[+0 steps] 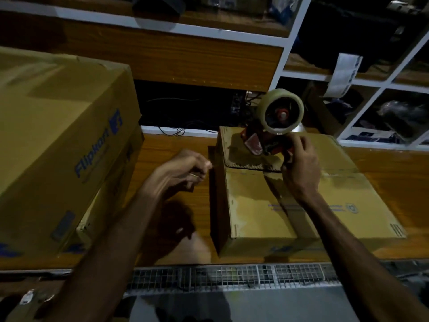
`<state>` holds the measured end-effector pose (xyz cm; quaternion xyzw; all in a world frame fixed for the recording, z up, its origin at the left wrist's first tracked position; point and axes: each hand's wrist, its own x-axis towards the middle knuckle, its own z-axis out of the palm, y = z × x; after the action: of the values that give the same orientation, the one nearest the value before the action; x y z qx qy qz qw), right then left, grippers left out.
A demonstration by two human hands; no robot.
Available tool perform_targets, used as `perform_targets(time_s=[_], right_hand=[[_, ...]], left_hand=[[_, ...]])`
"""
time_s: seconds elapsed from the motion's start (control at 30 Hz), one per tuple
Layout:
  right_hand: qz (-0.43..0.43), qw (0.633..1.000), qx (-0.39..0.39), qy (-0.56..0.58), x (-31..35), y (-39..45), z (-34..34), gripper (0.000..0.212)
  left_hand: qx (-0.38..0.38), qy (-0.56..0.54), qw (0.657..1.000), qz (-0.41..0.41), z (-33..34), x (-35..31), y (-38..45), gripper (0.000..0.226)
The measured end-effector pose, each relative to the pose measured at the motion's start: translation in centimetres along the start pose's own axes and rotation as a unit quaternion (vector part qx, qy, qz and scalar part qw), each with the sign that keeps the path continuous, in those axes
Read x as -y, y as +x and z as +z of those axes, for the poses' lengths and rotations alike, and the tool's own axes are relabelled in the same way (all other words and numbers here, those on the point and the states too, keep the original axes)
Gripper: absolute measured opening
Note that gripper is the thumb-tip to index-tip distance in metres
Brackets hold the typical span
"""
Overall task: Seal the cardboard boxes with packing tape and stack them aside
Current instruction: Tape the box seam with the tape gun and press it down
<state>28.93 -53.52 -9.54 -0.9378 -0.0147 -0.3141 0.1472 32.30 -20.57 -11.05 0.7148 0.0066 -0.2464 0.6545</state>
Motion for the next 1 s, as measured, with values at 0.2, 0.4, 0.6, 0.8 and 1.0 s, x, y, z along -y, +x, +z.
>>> perform_targets(time_s=[0.2, 0.4, 0.6, 0.8, 1.0], right_hand=[[-0.018, 0.999, 0.033, -0.026, -0.7, -0.2, 0.8, 0.05], [-0.025, 0.999, 0.042, -0.014, -0.1, -0.8, 0.5, 0.057], [-0.044, 0.996, 0.065, -0.037, -2.0, -1.9, 1.4, 0.059], [-0.051, 0.997, 0.046, -0.046, -2.2, -2.2, 1.9, 0.053], [-0.034, 0.996, 0.05, -0.068, -2.4, -3.0, 2.5, 0.056]], left_hand=[[-0.023, 0.023, 0.997, 0.073, 0.6, 1.7, 1.7, 0.012], [-0.029, 0.042, 0.992, 0.111, 1.2, 4.0, 2.2, 0.011], [-0.046, 0.043, 0.987, 0.146, 2.4, 6.7, 3.6, 0.011], [-0.078, -0.029, 0.988, 0.128, 4.8, 8.3, 4.0, 0.012], [-0.127, -0.076, 0.983, 0.112, 6.3, 8.7, 4.0, 0.022]])
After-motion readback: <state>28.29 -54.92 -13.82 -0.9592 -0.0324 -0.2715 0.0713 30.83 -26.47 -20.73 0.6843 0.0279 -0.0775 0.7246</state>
